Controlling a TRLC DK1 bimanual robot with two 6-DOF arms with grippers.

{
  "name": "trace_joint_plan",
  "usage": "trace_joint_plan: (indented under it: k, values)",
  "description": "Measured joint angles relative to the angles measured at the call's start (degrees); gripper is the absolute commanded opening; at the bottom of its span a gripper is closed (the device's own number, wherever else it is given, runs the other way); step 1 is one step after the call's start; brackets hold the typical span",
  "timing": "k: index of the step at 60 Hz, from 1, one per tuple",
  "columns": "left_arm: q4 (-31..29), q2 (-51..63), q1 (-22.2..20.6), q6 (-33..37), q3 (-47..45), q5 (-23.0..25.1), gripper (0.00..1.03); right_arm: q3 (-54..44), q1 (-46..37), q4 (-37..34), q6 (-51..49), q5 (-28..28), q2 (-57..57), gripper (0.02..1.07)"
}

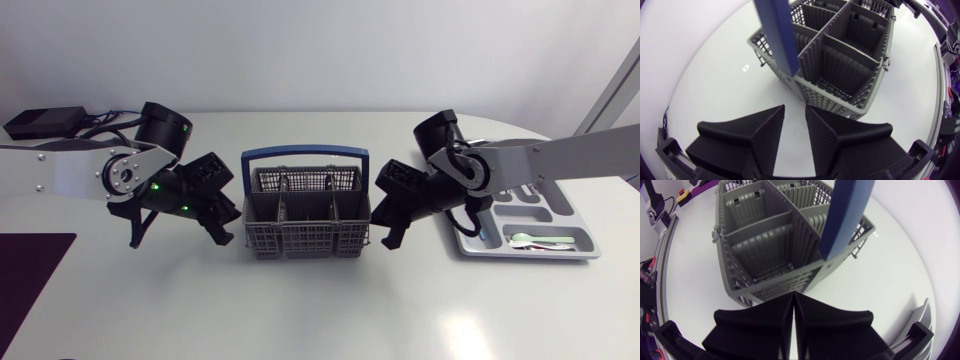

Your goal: Unload the cutlery basket into the drawer organizer.

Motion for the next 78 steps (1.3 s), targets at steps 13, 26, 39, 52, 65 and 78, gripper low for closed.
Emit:
trace_joint_plan:
  k: [13,26,39,52,65,78]
  values:
    - [0.37,-0.35,7.10,0.04,-0.02,0.83,0.35,-3.39,-6.93,0.22,-1.75,1.14,-2.25,0.08]
    - [0.39,-5.31,6.82,0.02,-3.13,2.23,0.35,-7.43,-7.76,0.17,-2.32,1.27,-10.71,0.08]
    - [-2.14,-14.60,-4.31,-0.42,-7.23,2.54,0.34,-10.73,-5.05,0.04,-2.27,2.12,-16.06,0.08]
    - [-3.72,-18.82,-7.89,-0.44,-7.65,2.49,0.34,-11.89,-4.94,-0.13,-2.29,2.54,-18.21,0.08]
    - [-2.38,-15.98,-8.00,-0.44,-7.85,2.47,0.34,-12.20,-4.92,-0.24,-2.29,2.54,-18.34,0.08]
    - [0.39,-12.61,-7.82,-0.42,-7.85,2.51,0.34,-12.31,-4.66,-0.46,-2.29,2.56,-19.23,0.08]
